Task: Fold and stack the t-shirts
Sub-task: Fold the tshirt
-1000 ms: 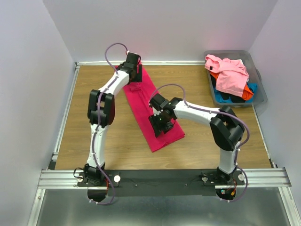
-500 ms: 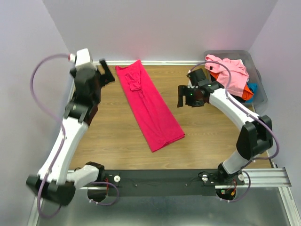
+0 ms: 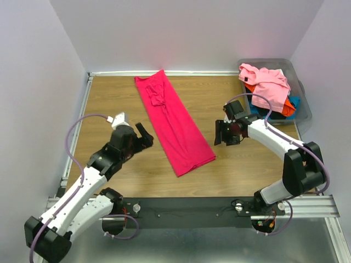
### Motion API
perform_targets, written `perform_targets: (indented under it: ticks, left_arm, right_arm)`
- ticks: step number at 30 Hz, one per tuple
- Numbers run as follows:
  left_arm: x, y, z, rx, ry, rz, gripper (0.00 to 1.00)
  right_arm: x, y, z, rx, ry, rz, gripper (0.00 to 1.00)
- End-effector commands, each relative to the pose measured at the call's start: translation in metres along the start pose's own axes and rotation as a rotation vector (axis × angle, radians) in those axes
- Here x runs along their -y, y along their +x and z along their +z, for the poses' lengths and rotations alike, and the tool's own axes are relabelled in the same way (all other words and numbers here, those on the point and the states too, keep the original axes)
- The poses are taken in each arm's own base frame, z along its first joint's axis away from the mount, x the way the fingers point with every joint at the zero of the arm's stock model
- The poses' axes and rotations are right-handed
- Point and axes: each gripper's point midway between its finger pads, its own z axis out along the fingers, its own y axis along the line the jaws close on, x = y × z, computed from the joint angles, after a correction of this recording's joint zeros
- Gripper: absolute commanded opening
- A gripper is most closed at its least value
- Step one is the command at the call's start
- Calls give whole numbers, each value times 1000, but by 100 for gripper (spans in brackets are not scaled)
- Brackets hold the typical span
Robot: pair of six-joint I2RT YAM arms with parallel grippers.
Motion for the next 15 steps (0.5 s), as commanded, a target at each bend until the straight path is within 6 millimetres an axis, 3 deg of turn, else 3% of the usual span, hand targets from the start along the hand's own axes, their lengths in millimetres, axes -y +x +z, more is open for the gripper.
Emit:
perform_targets:
  ticks: [1, 3, 9, 15]
  left_arm:
    - [16, 63, -3, -195, 24, -186, 93]
    - [23, 91, -2, -270, 2, -191, 92]
    - [35, 147, 8, -432, -79, -136, 88]
    - [45, 188, 8, -533, -106, -93, 84]
  right_arm:
    - [-16, -1, 14, -11, -89, 32, 65]
    - [-15, 5, 22, -36, -91, 42, 62]
    - [-24, 18, 35, -103, -121, 29, 58]
    - [-25, 36, 47, -152, -92, -24, 55]
